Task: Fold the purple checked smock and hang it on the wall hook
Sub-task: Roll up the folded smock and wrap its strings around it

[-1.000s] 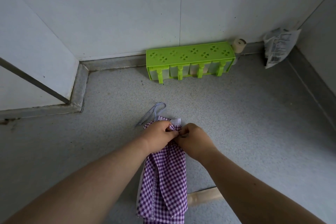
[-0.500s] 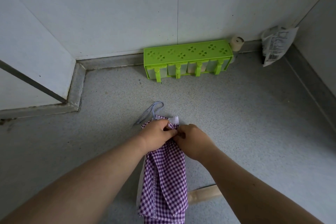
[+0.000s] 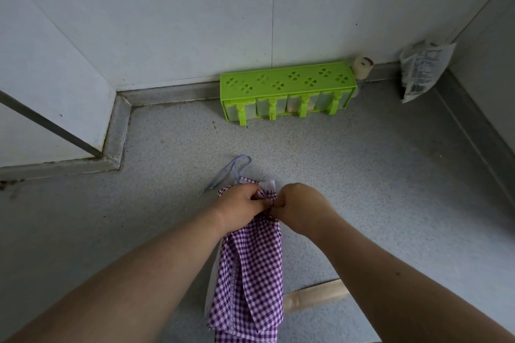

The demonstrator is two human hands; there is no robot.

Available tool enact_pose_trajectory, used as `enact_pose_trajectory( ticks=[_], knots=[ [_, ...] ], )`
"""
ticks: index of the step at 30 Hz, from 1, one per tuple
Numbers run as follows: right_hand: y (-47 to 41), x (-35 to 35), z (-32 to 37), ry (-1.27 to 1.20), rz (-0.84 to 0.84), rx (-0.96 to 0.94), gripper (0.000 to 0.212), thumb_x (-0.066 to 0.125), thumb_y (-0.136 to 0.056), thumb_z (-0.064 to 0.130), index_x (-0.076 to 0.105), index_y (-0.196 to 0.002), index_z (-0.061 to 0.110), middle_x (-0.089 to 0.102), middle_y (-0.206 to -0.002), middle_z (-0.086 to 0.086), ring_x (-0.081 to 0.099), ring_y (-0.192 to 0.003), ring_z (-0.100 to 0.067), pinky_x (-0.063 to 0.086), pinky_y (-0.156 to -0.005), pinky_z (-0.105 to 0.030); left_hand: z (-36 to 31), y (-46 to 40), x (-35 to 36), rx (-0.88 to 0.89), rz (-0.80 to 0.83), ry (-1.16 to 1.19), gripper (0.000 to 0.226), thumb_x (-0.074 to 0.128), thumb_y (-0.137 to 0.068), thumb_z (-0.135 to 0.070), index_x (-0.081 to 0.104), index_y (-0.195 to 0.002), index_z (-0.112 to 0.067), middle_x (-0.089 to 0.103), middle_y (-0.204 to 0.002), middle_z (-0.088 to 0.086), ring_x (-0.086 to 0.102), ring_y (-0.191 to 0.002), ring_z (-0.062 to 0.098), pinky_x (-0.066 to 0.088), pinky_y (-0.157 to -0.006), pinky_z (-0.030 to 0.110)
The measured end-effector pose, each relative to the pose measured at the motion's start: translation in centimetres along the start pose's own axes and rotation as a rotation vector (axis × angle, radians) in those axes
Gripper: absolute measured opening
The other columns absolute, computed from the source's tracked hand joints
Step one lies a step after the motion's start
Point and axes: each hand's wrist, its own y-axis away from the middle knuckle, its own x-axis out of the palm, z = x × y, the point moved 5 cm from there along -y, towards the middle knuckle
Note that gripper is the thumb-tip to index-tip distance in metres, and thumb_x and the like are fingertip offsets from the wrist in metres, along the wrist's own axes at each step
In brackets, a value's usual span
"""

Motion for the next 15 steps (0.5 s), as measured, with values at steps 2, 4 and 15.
enact_pose_trajectory(
  ticks=[2,4,15],
  knots=[
    [0.2,-0.6,-0.1,0.082,-0.004,-0.008,0.034,0.060,-0.096,0.043,0.064,-0.073,0.018,0.062,-0.071,0.003,0.059,-0.064,-0.012,0.041,-0.054,-0.025,0.1,0.1,0.0,-0.012,0.001,0.030,0.014,0.068,-0.101,-0.036,0.077,-0.112,-0.033,0.078,-0.108,-0.015,0.072,-0.105,0.008,0.054,-0.104,0.039],
    [0.7,-0.7,0.0,0.177,0.008,-0.053,0.035,0.056,-0.099,0.045,0.062,-0.075,0.020,0.062,-0.073,0.006,0.061,-0.068,-0.011,0.048,-0.059,-0.026,0.2,0.3,0.0,-0.018,0.005,0.054,0.013,0.069,-0.101,-0.035,0.078,-0.110,-0.033,0.079,-0.105,-0.015,0.073,-0.103,0.009,0.055,-0.103,0.040],
    [3.2,1.3,-0.6,0.208,0.076,-0.118,0.019,0.059,-0.098,0.016,0.067,-0.114,0.021,0.066,-0.104,0.003,0.064,-0.097,-0.017,0.053,-0.085,-0.029,0.0,1.3,-0.2,-0.030,-0.035,0.234,0.014,0.069,-0.102,-0.026,0.075,-0.102,-0.014,0.080,-0.101,0.005,0.076,-0.099,0.022,0.060,-0.093,0.040]
  ],
)
